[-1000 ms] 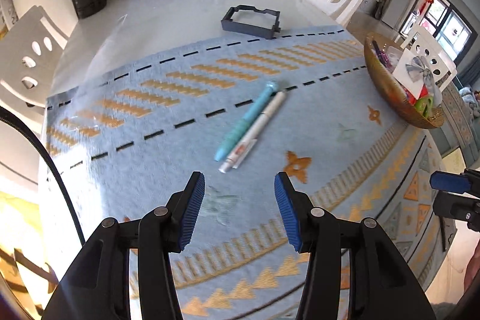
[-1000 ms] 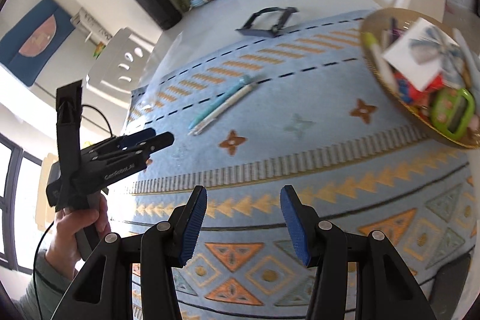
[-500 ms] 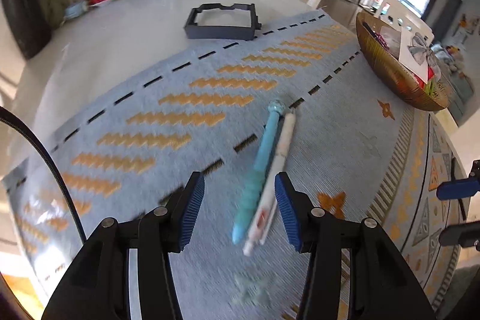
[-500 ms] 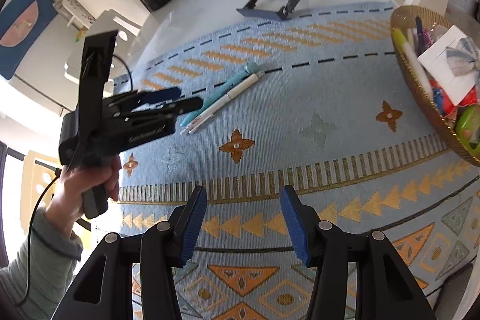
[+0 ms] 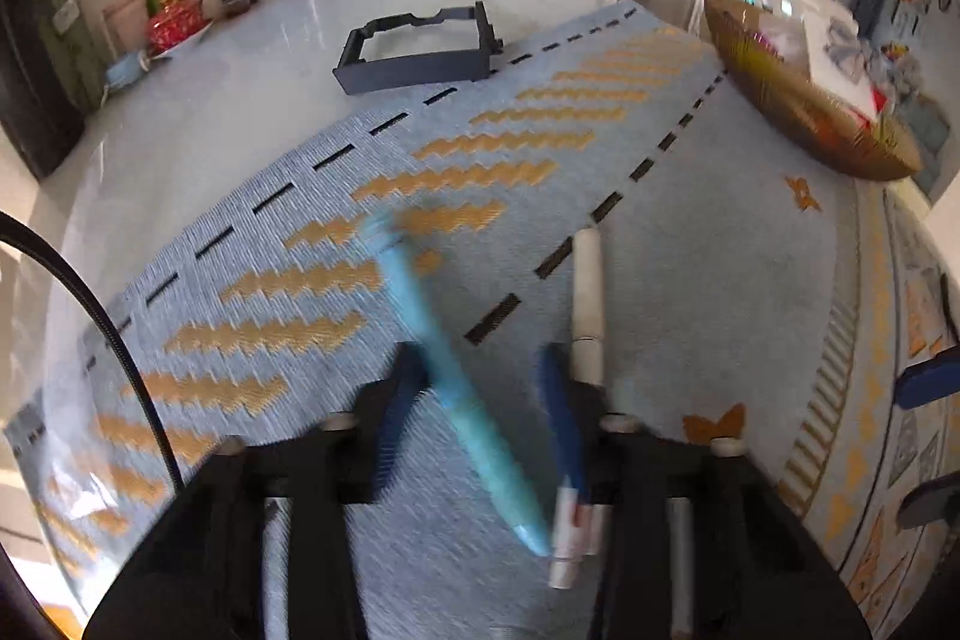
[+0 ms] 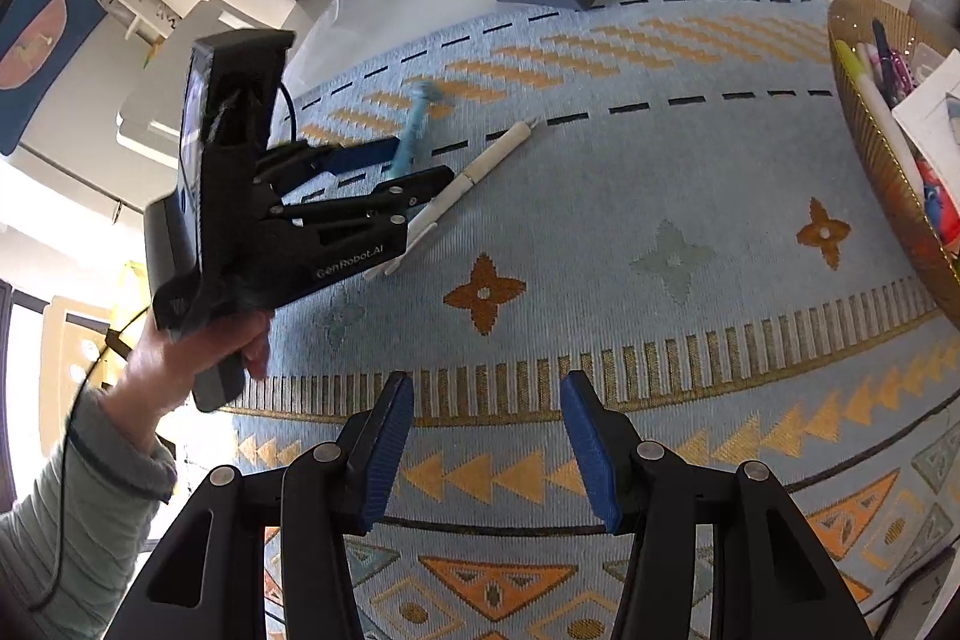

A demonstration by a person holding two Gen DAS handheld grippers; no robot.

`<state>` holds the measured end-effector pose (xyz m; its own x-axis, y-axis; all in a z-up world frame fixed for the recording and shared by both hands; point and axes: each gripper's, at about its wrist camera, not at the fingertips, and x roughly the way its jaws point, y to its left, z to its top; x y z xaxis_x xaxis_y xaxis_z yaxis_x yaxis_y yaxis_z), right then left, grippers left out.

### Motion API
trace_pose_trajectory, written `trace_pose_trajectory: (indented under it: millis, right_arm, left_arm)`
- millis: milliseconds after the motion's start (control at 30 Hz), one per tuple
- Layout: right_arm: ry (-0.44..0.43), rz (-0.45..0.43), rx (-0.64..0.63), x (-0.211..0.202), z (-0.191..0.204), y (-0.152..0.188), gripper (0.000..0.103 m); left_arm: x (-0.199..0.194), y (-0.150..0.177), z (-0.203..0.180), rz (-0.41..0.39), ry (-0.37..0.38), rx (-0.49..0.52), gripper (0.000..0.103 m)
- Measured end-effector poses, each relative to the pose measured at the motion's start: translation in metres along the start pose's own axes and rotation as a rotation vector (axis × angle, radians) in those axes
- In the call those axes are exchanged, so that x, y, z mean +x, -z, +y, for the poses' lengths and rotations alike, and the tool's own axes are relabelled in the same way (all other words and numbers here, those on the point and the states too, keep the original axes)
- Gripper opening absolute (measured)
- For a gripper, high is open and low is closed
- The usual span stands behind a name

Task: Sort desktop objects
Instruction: 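Grasp the blue pen with the left gripper while the right gripper grasps the white pen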

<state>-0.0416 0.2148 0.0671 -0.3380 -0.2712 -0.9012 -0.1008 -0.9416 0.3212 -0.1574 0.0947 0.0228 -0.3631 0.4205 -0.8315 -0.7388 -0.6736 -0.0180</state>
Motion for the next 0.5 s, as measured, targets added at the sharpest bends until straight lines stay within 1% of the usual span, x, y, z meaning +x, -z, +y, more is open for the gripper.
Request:
trace_pose_trajectory:
  millis: [33, 67, 167, 267, 333, 500]
  right_arm:
    - [0.002, -0.003, -0.002, 0.000, 0.000, -0.001, 0.050]
    - [0.004, -0.007, -0.004, -0.001, 0.001, -0.001, 0.050]
    - [0.015, -0.021, -0.007, -0.002, 0.002, -0.005, 0.050]
    - [0.039, -0.039, -0.012, 0.005, 0.003, -0.013, 0.050]
    - [0.056, -0.056, -0.001, 0.015, 0.005, -0.025, 0.050]
    - [-0.003, -0.041, 0.107, 0.054, 0.013, -0.050, 0.050]
  left_arm:
    - [0.000, 0.001, 0.000, -0.003, 0.006, -0.013, 0.012]
    - [-0.003, 0.004, 0.000, -0.011, 0.016, -0.031, 0.011]
    - [-0.011, 0.014, 0.000, -0.028, 0.032, -0.075, 0.011]
    - [-0.026, 0.028, 0.004, -0.041, 0.022, -0.130, 0.011]
    - [-0.037, 0.039, 0.010, -0.049, 0.000, -0.171, 0.011]
    - [-0.060, 0.067, 0.029, -0.052, -0.040, -0.288, 0.011]
